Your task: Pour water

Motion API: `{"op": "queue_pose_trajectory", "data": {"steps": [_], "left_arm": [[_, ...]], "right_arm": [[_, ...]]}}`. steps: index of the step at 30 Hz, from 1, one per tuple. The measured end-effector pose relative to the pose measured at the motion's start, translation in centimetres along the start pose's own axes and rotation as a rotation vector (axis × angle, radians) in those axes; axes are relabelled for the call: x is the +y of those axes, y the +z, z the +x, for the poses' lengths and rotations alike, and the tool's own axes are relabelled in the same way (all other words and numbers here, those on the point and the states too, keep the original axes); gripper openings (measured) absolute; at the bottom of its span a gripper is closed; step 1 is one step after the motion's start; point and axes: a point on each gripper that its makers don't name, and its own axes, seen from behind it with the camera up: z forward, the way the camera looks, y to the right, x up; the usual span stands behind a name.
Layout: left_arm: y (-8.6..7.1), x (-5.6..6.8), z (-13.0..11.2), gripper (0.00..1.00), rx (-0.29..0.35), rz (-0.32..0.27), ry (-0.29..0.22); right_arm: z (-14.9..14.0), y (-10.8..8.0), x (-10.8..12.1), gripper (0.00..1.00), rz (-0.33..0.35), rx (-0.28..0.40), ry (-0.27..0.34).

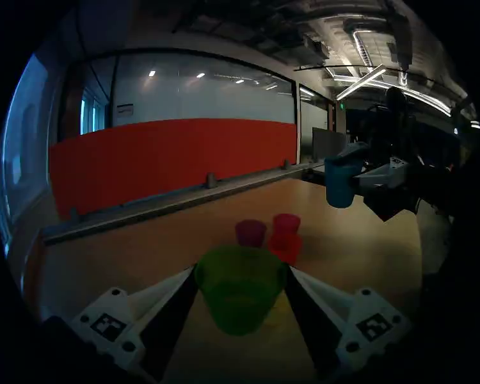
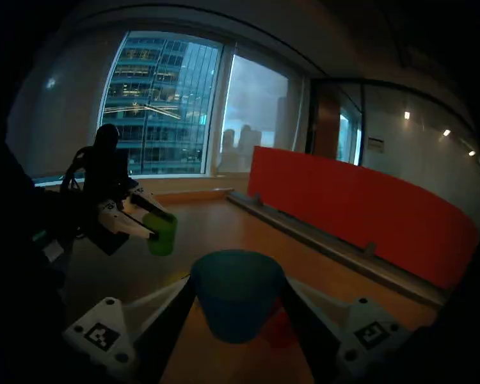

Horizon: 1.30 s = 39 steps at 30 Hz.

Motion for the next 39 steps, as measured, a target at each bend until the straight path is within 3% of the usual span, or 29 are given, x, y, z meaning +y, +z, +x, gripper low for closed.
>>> {"op": "queue_pose_trajectory", "data": {"steps": [15,29,39], "left_arm": [[1.2,-0.8,-5.1,0.89,-0.147,0.011,-0.016],[2.5,-0.4,-8.8,0.89,-0.283,-0.027,0.030],[3.1,-0.3,-10.8,0.89,-0.349,-0.047,0.072]], "right_arm": [[-5.2,1.0,-0.5,0.92,0.029,-0.098,0.046],[-10.4,1.6,-0.8,0.92,0.051,-0.224,0.054],[-12.4,1.5,-1.0,0.92,0.062,-0.264,0.051]]}}
